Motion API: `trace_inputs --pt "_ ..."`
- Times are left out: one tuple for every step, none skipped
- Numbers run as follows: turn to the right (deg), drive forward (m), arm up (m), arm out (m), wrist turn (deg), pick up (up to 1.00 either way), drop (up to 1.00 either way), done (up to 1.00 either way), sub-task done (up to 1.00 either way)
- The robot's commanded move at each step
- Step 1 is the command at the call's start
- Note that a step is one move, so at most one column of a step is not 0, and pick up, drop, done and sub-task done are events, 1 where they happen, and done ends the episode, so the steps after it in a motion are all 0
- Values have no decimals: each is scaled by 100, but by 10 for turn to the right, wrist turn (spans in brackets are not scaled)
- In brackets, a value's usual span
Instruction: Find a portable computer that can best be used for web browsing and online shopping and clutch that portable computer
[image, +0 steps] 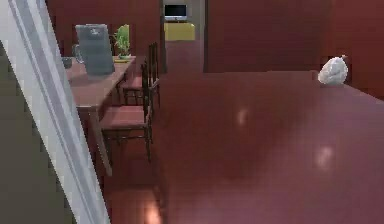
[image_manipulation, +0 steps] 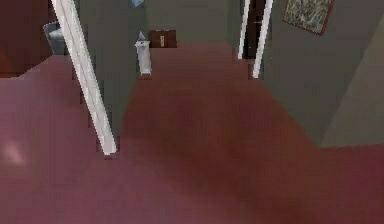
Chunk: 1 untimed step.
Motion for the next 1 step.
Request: trace_inputs --pt "0 100 0 0 0 0 0 0 0"
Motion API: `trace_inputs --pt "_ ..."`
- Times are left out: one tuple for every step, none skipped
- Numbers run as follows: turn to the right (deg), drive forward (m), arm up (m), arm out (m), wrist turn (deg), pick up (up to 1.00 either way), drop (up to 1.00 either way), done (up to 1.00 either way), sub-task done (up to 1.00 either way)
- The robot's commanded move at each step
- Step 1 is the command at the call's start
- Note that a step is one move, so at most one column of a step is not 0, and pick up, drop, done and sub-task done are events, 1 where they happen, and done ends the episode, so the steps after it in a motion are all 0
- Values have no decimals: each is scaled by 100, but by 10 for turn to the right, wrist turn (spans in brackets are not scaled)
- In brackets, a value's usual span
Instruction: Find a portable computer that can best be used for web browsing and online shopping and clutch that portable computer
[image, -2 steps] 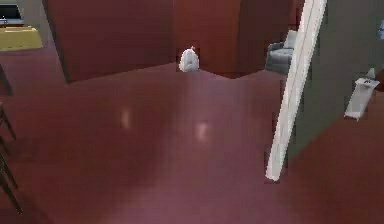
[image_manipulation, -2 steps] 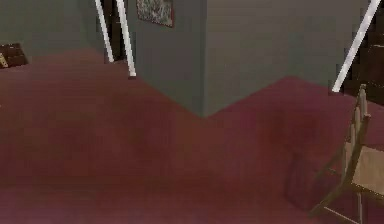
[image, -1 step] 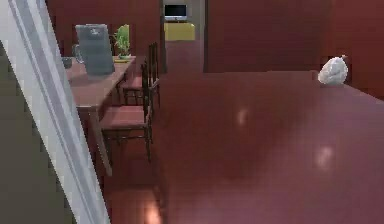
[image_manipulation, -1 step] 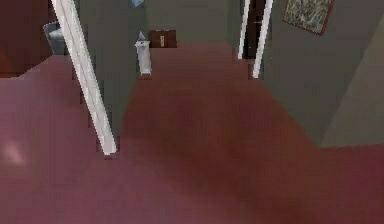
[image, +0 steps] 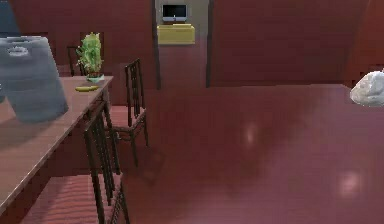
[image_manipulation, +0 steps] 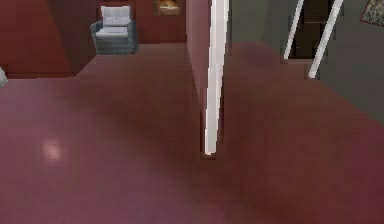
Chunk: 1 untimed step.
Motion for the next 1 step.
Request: trace_inputs --pt "0 50 0 0 0 0 0 0 0"
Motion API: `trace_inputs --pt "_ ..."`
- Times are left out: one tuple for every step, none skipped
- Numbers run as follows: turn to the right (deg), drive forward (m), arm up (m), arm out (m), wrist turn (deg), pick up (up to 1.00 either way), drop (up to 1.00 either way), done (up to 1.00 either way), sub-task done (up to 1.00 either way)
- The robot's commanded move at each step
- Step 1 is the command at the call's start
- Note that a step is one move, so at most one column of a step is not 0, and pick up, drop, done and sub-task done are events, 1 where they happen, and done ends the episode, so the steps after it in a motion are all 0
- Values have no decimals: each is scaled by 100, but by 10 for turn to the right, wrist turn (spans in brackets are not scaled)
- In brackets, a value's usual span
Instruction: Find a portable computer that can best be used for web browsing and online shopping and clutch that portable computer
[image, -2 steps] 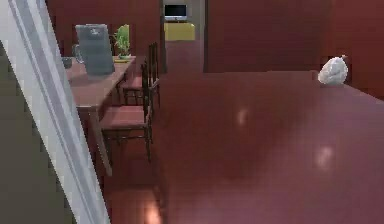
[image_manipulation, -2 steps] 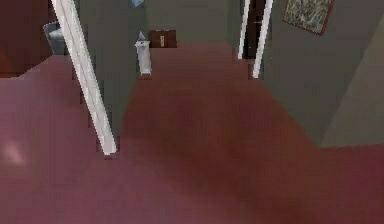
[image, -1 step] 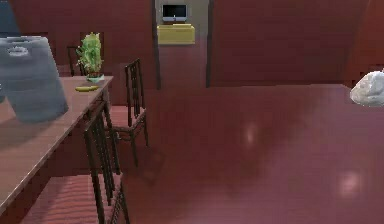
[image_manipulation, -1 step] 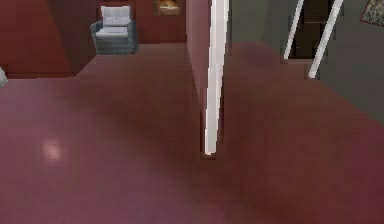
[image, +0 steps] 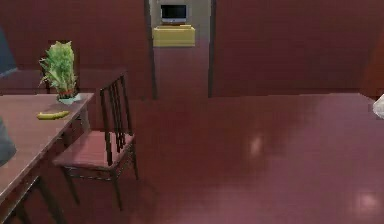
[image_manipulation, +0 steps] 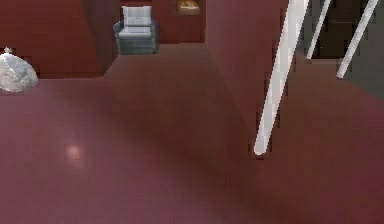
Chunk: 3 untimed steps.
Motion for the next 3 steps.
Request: trace_inputs --pt "0 100 0 0 0 0 0 0 0" --pt "0 100 0 0 0 0 0 0 0" --pt "-30 0 0 0 0 0 0 0 0"
